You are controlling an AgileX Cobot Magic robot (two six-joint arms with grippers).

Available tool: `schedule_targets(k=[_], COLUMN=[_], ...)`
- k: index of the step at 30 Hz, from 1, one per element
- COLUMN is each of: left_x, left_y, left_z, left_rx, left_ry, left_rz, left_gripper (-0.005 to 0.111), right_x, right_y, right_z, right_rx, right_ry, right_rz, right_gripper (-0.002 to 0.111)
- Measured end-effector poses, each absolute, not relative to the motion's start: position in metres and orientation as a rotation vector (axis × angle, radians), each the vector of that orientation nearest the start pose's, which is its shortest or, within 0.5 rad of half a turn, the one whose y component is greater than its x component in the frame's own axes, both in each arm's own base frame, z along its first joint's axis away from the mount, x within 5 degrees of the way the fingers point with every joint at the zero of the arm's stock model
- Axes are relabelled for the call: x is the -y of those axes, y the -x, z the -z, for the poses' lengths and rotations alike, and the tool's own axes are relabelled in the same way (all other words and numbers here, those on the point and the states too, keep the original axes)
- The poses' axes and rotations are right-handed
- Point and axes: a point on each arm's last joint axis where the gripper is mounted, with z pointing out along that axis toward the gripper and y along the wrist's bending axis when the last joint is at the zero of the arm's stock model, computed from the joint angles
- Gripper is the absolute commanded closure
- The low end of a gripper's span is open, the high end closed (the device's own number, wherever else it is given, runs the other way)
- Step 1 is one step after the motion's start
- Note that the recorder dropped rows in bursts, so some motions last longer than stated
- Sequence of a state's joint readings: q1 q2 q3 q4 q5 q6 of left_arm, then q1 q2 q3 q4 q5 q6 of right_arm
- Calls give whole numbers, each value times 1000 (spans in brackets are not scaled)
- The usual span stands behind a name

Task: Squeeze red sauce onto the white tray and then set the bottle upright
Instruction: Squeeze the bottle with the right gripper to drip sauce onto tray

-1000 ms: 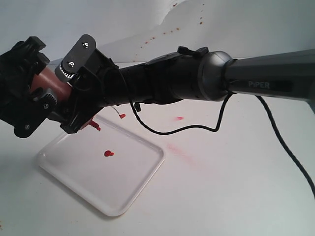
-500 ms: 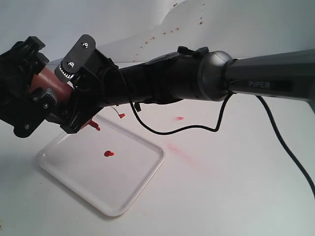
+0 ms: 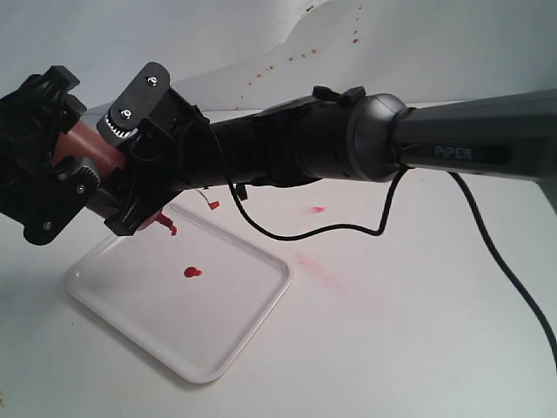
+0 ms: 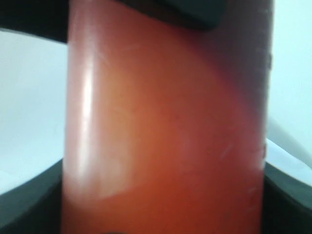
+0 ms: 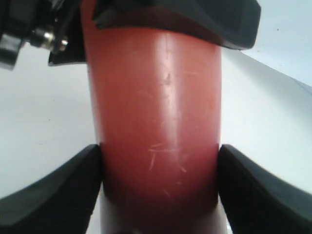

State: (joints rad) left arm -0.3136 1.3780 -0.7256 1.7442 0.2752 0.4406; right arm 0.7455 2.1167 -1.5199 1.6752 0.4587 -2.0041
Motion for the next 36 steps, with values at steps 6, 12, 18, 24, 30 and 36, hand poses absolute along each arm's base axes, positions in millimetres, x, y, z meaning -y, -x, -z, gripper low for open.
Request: schedule_targets(k=[6, 12, 18, 24, 30, 36], left_x=[64, 64, 64, 64, 64, 64], left_y=[-277, -277, -277, -277, -277, -277], left_z=[-249, -249, -249, -249, -249, -249], left_rx=[1188, 1186, 1186, 1197, 1196, 1197], left_ry=[2863, 2863, 2863, 2862, 2865, 2865], left_rz=[1707, 1707, 1707, 1707, 1706, 1706], left_gripper=[106, 106, 106, 106, 106, 106], right_x=[-359, -359, -359, -359, -359, -359], right_y=[-328, -328, -328, -329, -330, -330], right_z=[-201, -201, -201, -199, -198, -199], right_rx=[-1606, -1606, -1606, -1615, -1621, -1635], right_ry=[1284, 1282, 1280, 1277, 1270, 1237], right_rz=[-746, -747, -748, -736, -735, -755], right_gripper=[108, 104, 48, 3, 3, 3])
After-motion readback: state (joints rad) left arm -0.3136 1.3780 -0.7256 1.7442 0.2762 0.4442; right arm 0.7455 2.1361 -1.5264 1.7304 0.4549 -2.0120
